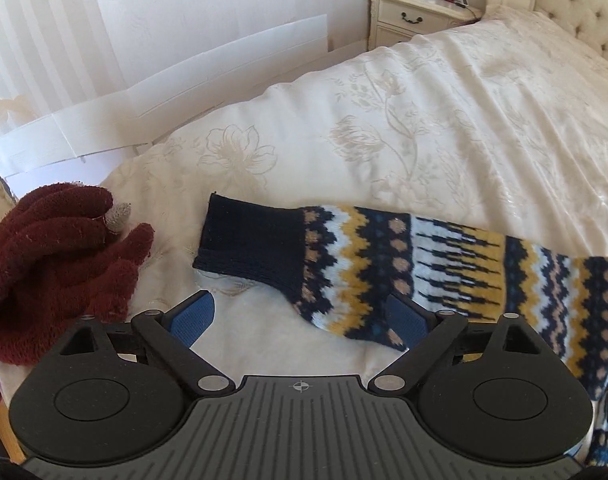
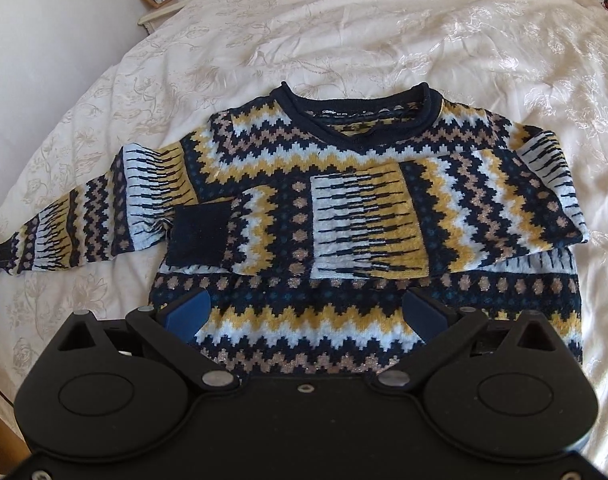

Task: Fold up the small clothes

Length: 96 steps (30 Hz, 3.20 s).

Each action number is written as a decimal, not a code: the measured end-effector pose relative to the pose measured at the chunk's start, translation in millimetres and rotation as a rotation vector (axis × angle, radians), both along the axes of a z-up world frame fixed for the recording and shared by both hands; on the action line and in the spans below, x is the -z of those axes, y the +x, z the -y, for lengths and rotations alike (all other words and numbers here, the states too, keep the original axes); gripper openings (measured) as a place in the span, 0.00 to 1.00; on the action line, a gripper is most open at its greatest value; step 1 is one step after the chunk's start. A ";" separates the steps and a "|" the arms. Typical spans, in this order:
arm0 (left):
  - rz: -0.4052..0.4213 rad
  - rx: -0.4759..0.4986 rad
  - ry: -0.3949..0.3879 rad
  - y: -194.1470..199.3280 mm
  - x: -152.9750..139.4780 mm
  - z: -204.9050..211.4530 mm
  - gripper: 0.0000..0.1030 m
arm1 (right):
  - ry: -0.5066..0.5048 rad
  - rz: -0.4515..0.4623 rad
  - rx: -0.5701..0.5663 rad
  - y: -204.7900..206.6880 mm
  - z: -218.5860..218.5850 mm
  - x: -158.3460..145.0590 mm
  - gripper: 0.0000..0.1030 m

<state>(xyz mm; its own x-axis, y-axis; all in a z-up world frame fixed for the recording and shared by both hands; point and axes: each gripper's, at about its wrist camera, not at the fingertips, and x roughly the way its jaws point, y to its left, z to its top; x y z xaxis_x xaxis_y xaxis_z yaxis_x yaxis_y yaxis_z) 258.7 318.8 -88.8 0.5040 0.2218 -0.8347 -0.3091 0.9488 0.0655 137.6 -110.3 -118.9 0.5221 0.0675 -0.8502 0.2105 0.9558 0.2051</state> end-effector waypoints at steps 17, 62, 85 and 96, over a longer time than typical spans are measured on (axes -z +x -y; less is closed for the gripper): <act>0.012 -0.007 -0.059 21.3 10.7 -27.3 0.15 | -0.034 -0.036 -0.005 21.8 -30.0 0.5 0.99; 0.419 0.506 -0.157 -24.8 -146.2 266.0 0.05 | 0.106 0.038 0.107 -60.7 122.4 -6.9 0.98; 0.185 0.841 -0.060 -76.1 -38.1 441.9 0.37 | 0.134 0.037 0.160 -81.8 191.6 -1.9 0.98; 0.027 0.815 0.029 -78.1 3.0 358.7 0.38 | 0.071 0.054 0.131 -45.8 155.6 -4.4 0.98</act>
